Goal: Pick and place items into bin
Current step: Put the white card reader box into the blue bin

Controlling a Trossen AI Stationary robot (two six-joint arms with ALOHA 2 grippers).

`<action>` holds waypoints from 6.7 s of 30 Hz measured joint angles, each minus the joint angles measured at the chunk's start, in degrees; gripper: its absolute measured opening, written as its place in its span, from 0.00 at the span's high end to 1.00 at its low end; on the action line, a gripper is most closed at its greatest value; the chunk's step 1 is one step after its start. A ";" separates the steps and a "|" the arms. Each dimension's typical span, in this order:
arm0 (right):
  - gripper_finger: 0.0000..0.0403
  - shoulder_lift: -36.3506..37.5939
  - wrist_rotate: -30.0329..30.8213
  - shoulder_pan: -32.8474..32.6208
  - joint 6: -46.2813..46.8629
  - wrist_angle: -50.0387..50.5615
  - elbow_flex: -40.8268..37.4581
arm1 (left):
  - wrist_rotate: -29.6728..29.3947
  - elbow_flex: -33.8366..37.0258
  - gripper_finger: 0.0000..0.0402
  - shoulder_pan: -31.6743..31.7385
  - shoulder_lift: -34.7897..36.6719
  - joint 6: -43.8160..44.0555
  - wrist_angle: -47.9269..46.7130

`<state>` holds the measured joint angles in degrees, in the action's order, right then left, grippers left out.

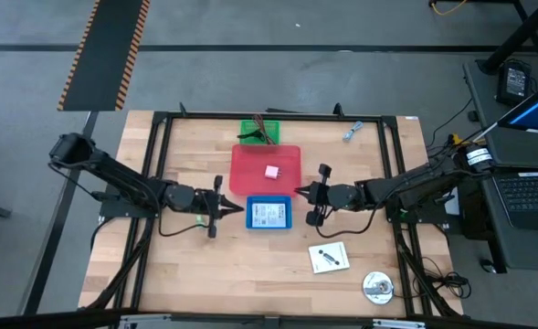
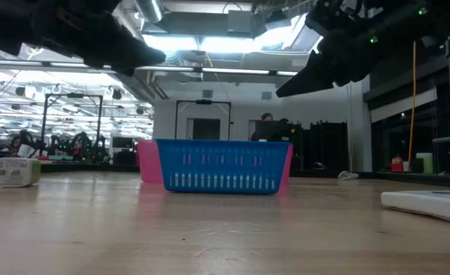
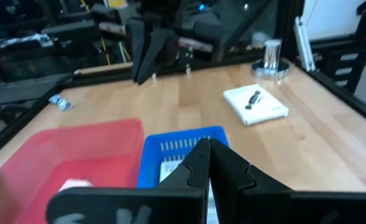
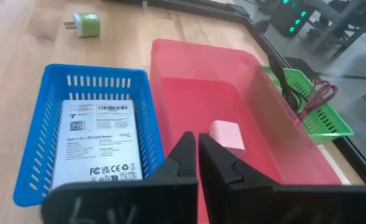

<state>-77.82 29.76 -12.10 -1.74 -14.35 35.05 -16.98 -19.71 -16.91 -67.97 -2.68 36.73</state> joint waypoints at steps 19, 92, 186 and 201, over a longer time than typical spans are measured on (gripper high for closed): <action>1.00 0.00 0.06 0.02 7.40 -0.96 0.00 | -3.48 -13.55 0.99 -5.13 -16.98 -0.53 2.37; 1.00 -17.86 -16.45 -42.75 88.93 57.74 20.79 | 0.14 -55.64 0.99 -7.36 -54.89 15.61 -5.93; 1.00 -24.63 -13.53 -41.29 82.04 56.85 20.83 | 0.46 -60.95 0.57 -6.45 -58.82 66.35 -25.88; 1.00 -24.65 -12.94 -41.29 82.05 56.67 20.79 | 0.82 -64.08 0.57 -4.23 -60.39 73.50 -32.05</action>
<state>-102.48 16.81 -53.39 80.31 42.32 55.83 -16.16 -83.79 -21.14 -128.35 70.82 4.68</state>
